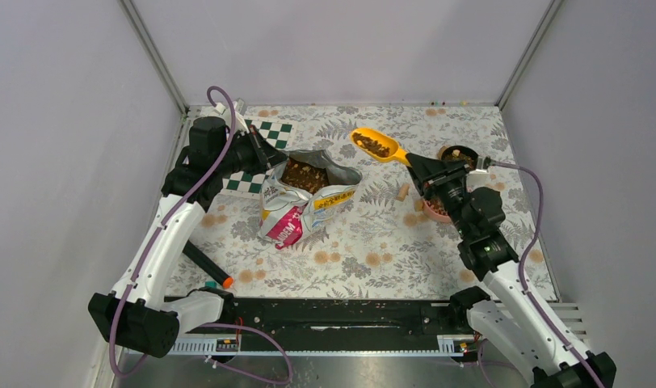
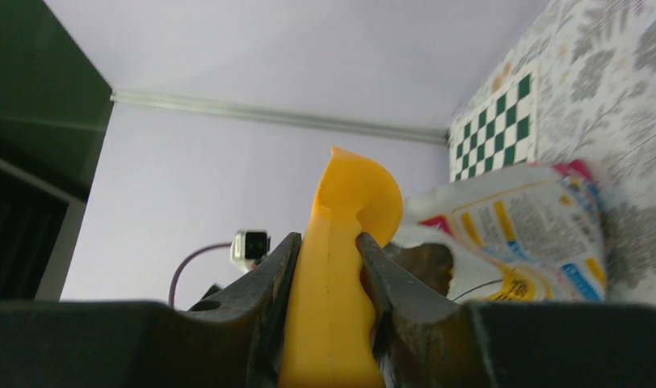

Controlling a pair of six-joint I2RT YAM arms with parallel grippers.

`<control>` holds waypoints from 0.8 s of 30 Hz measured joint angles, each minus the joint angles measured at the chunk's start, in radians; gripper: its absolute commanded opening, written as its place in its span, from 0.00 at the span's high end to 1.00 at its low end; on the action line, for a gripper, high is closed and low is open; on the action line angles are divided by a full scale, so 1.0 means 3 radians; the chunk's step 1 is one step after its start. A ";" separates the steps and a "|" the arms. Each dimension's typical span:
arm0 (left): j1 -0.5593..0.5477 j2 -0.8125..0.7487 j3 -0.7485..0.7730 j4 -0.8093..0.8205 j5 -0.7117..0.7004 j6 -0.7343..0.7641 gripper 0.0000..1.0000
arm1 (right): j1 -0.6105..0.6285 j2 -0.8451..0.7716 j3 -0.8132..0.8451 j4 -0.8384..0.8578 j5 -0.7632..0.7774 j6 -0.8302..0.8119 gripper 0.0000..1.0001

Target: Serve the pet food

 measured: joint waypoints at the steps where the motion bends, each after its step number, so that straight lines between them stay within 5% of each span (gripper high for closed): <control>1: 0.0000 0.0000 0.0000 0.0001 0.0000 0.0001 1.00 | -0.0070 -0.0019 -0.0022 -0.0006 0.0008 -0.0015 1.00; 11: 0.0000 0.0000 -0.0001 0.0000 0.0003 0.0001 1.00 | -0.0949 -0.0313 -0.0318 -0.0481 0.0027 -0.0253 1.00; 24: 0.0000 0.0000 -0.0005 0.0001 0.0025 0.0075 1.00 | -0.1102 -0.1050 -0.0542 -0.1130 0.0777 -0.0712 1.00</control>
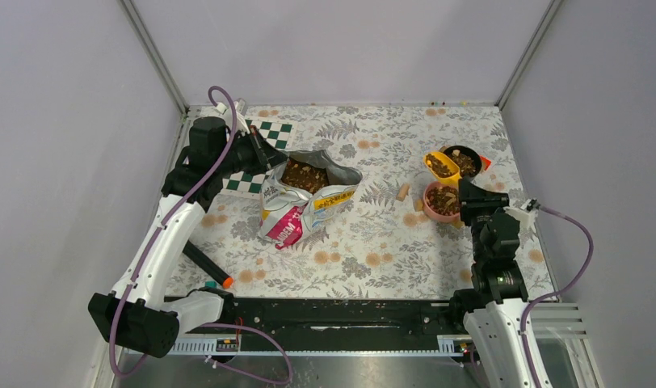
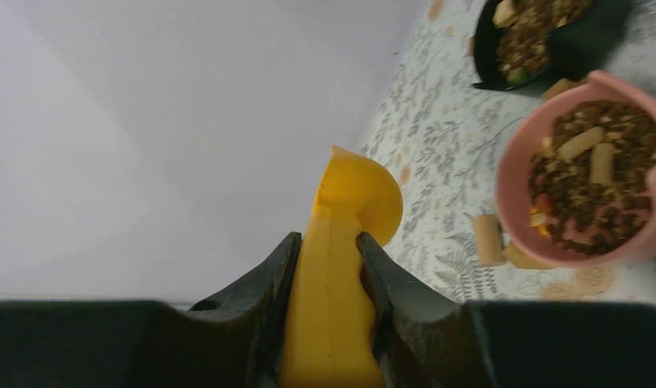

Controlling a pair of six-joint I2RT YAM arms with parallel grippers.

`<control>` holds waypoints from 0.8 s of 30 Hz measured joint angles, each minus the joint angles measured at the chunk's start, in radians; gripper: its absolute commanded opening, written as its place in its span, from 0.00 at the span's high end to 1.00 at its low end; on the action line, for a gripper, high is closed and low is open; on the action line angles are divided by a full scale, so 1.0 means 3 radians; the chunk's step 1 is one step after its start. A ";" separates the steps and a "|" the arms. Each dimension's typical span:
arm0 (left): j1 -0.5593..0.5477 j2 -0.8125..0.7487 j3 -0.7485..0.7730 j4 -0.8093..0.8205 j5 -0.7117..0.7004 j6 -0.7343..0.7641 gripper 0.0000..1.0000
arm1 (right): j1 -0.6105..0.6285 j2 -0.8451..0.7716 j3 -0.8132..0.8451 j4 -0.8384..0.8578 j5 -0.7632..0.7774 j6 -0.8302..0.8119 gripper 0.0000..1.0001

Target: Serve the pet food

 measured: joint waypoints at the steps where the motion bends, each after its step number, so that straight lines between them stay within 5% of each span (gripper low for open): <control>1: 0.0000 0.0000 -0.0003 0.0001 0.0001 0.0003 1.00 | 0.0000 -0.0015 -0.0005 -0.0062 0.0057 -0.0017 1.00; 11: 0.0000 0.0000 -0.0025 0.0028 0.0042 0.0014 1.00 | 0.0000 -0.0103 -0.0037 -0.0421 0.0554 -0.0328 1.00; 24: 0.0000 0.0000 -0.0034 0.0053 0.0050 0.0017 1.00 | 0.0000 0.0451 -0.0019 -0.0632 0.0645 -0.0757 1.00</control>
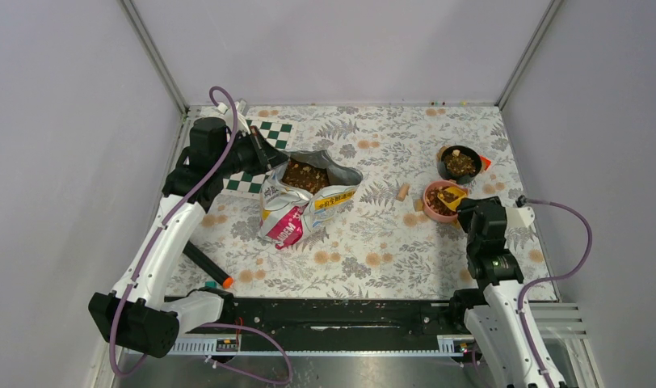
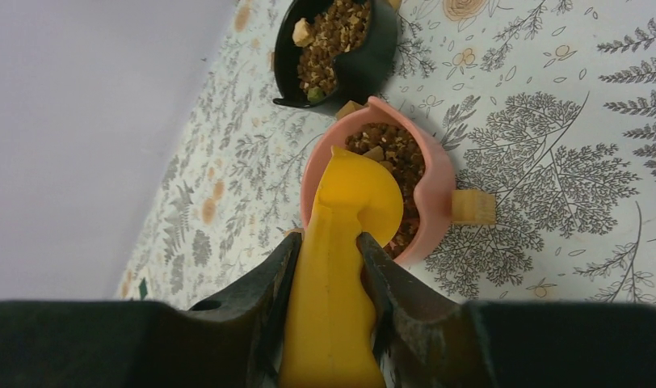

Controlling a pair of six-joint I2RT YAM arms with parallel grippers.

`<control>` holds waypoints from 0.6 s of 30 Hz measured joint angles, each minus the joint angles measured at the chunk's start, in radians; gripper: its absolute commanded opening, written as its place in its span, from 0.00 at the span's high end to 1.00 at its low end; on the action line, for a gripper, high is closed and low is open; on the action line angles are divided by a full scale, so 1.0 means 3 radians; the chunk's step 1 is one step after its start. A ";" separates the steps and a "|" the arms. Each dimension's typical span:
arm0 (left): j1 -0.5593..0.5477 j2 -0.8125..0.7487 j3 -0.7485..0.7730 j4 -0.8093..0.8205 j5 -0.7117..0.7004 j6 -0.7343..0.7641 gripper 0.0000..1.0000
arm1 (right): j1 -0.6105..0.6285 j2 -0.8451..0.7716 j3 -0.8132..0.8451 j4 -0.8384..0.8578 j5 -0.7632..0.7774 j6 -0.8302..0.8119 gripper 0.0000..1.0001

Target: Serve the pet food

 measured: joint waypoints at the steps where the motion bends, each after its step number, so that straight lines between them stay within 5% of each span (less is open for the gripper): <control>1: 0.0000 0.0001 -0.0001 0.0001 0.0000 0.0000 1.00 | 0.0000 0.0043 0.0023 -0.0013 -0.0003 -0.0036 1.00; 18: 0.0000 0.0001 -0.0033 0.0047 0.0019 -0.0001 1.00 | 0.0000 0.0636 0.0871 -0.0482 -0.0024 -0.0730 1.00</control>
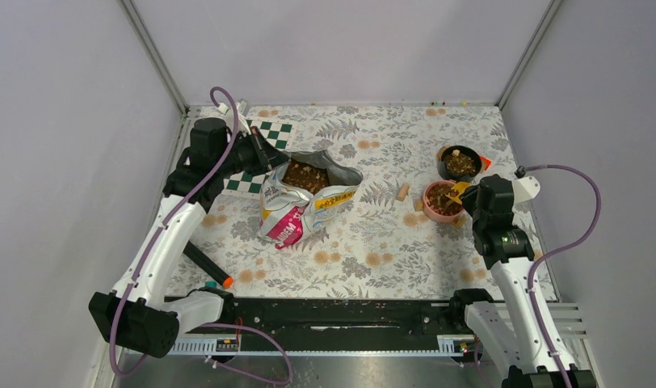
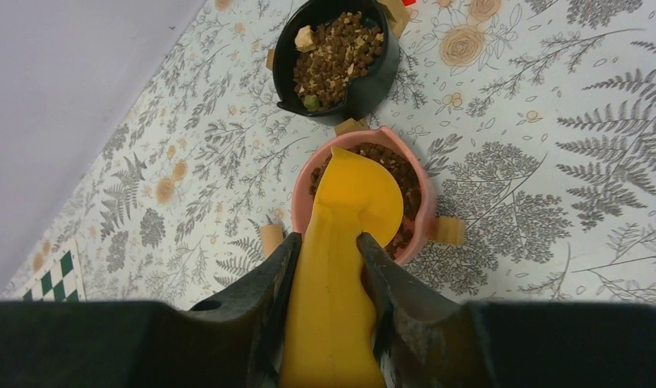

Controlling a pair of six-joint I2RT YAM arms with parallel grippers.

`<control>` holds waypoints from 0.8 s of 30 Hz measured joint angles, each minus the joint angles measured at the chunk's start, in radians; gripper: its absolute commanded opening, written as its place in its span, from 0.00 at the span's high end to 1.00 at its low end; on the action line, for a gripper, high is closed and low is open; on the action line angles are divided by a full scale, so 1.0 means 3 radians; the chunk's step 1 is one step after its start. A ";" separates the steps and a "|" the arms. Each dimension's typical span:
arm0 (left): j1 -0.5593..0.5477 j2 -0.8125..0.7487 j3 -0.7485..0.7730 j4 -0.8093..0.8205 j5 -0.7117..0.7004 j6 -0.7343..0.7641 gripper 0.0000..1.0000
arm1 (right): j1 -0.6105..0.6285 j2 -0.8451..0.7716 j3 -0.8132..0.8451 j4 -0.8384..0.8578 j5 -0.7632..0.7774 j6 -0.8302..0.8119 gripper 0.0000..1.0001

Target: Serve the pet food

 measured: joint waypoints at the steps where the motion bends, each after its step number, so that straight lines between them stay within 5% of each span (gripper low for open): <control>1: 0.0000 0.0000 -0.0004 0.0004 0.0003 0.0000 1.00 | 0.0000 0.0015 0.0058 -0.0069 0.0003 -0.0041 1.00; 16: 0.0008 0.0000 -0.0004 0.0005 0.0005 0.0001 1.00 | 0.0000 0.0135 0.0464 -0.0570 -0.0048 -0.0451 0.96; 24: 0.0010 -0.0001 -0.0005 0.0004 0.0003 0.0011 1.00 | -0.0001 0.0095 0.0626 -0.0540 -0.1259 -0.0487 0.85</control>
